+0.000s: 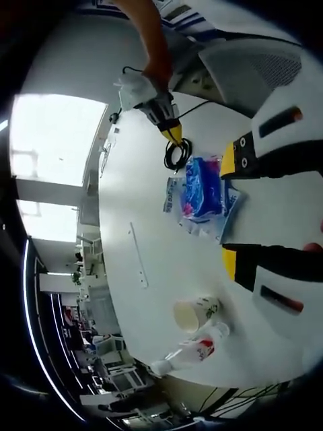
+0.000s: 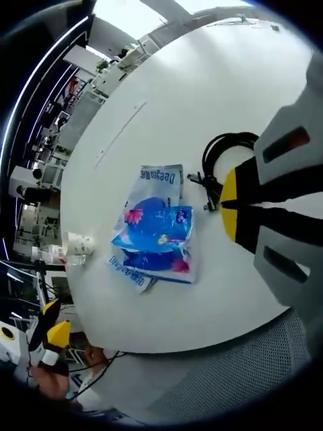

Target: Arrange the tabletop items into an orderly group along one side of the table until the central work area is clear of visible clutter.

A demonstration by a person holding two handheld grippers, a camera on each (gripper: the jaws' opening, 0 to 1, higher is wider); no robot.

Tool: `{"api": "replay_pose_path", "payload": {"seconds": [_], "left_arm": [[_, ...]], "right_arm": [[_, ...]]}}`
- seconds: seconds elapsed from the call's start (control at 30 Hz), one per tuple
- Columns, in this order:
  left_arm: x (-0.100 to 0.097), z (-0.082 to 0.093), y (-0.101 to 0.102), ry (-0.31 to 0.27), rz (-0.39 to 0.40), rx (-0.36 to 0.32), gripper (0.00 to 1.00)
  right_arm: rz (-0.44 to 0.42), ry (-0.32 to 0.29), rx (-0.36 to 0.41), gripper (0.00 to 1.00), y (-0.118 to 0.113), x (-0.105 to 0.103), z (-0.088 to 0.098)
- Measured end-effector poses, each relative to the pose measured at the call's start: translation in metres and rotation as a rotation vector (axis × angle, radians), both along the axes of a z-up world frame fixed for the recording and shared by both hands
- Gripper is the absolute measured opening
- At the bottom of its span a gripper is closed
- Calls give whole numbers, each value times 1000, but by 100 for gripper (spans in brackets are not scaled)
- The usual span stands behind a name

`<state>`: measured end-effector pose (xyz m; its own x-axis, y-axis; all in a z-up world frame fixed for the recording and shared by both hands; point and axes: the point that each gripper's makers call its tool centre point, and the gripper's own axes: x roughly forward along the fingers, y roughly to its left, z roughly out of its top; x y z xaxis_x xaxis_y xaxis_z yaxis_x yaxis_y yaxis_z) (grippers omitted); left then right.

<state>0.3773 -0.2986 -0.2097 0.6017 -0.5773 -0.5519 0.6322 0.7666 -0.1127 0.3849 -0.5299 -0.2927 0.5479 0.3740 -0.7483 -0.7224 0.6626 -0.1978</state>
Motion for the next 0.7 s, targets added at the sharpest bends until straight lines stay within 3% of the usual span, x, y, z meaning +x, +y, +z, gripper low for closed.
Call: {"api": "replay_pose_path", "payload": {"seconds": [0.33, 0.7], "left_arm": [[8, -11, -15, 17, -50, 6, 37], [17, -16, -38, 27, -119, 0, 37]], "right_arm": [[-63, -3, 40, 0, -1, -17, 1], [-166, -23, 53, 1, -22, -39, 13]]}}
